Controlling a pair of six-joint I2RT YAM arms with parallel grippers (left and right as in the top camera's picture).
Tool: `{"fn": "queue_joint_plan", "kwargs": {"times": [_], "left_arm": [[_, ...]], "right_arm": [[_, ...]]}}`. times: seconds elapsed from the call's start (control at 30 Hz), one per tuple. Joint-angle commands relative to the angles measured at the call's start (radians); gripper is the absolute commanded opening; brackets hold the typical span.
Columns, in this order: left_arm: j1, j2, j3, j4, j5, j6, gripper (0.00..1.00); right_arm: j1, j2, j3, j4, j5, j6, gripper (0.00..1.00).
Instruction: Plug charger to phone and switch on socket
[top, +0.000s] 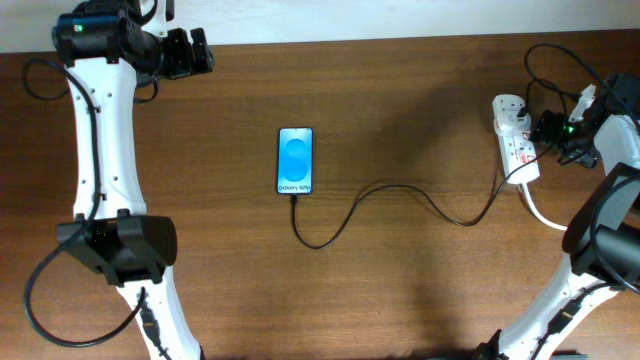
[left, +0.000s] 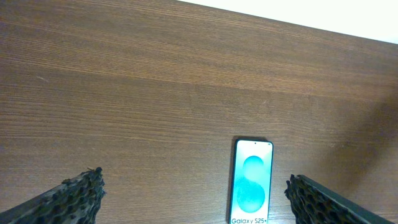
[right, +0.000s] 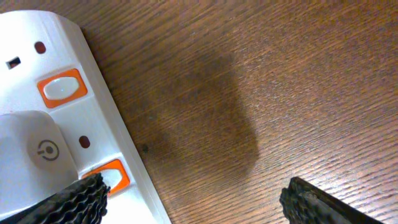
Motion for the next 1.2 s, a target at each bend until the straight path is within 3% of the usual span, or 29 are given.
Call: {"fn": "queue_joint_plan", "kwargs": {"times": [0.0,0.5,0.63,0.87,0.93,1.17], "left_arm": [[0.003,0.009,-0.004,-0.001,-0.011,-0.006,0.99],[0.003,0.009,-0.004,-0.001,-0.011,-0.006,0.99],[0.003,0.009,-0.004,-0.001,-0.011,-0.006,0.99],[0.003,0.009,-0.004,-0.001,-0.011,-0.006,0.99],[0.003,0.009,-0.004,-0.001,-0.011,-0.006,0.99],[0.003,0.009,-0.004,-0.001,-0.011,-0.006,0.99]], "right_arm": [[0.005,0.014,0.009,0.006,0.012,-0.011,0.94],[0.037,0.057,0.006,-0.014,-0.003,-0.032,0.94],[0.037,0.057,0.006,-0.038,-0.106,-0.032,0.94],[0.037,0.061,0.006,-0.038,-0.050,-0.034,0.95],[0.036,0.061,0.007,-0.010,0.034,0.051,0.95],[0.037,0.061,0.008,0.013,-0.063,0.050,0.95]]}}
